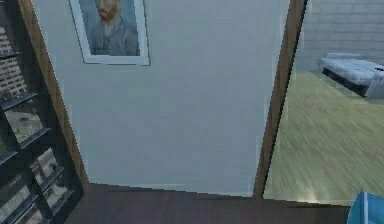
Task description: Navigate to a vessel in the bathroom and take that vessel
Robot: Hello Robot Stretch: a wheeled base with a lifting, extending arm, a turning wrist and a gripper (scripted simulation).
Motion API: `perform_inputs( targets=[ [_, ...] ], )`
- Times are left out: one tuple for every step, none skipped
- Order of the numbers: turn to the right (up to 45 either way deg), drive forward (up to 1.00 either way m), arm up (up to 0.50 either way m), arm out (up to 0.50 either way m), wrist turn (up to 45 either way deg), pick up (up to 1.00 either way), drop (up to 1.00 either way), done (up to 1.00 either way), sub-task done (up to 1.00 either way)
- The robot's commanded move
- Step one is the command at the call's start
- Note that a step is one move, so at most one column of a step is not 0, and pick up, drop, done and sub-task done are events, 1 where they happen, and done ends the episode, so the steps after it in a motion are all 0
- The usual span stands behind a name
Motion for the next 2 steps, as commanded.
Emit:
perform_inputs(
  targets=[
    [-12.0, 0.00, 0.00, 0.00, 0.0, 0.00, 0.00, 0.00, 0.00],
    [0.0, 0.45, 0.00, 0.00, 0.0, 0.00, 0.00, 0.00, 0.00]
  ],
)
